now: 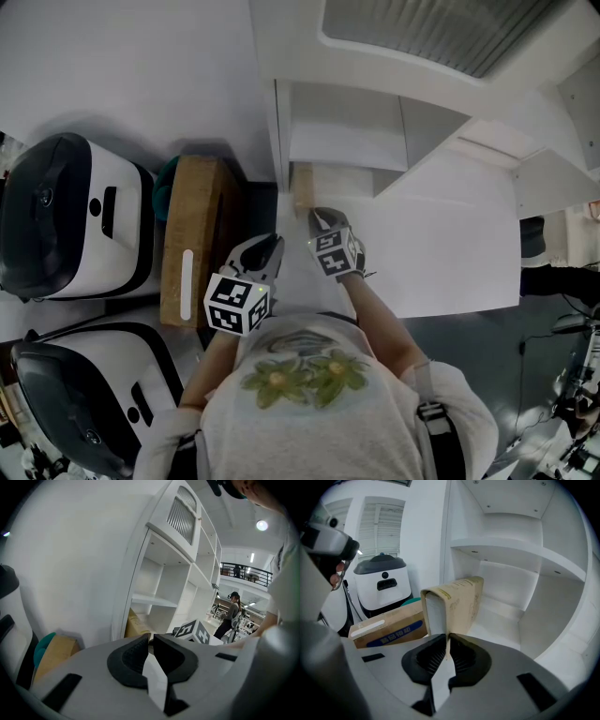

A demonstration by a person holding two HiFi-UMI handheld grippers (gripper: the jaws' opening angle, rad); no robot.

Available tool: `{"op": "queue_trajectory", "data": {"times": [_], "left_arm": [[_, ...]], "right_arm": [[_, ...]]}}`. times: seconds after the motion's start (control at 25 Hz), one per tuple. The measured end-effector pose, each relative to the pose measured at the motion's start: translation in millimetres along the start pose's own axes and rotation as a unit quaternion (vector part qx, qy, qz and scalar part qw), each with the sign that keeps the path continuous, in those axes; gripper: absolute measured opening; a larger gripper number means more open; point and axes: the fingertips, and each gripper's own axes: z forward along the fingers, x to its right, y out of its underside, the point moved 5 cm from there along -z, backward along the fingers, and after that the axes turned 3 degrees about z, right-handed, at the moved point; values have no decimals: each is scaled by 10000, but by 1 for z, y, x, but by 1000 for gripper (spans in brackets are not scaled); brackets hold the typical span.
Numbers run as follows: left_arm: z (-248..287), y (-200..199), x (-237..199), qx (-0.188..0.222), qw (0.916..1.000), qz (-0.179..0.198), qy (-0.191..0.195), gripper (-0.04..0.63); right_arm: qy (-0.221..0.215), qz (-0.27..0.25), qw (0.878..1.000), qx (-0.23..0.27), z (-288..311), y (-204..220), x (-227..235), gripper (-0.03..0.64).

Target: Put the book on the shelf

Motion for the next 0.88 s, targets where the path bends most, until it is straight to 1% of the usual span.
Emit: {"op": "queue_trajectory", "data": {"times": [0.28,0.88], "left_arm": [[1,0,-2,-28,10000,-4,-19,57],[5,1,-4,-63,10000,-6,-20,57]], "right_arm": [[-30,221,9998,-14,7,-2,4,49],[-98,359,9993,18,26,-14,7,49]]}}
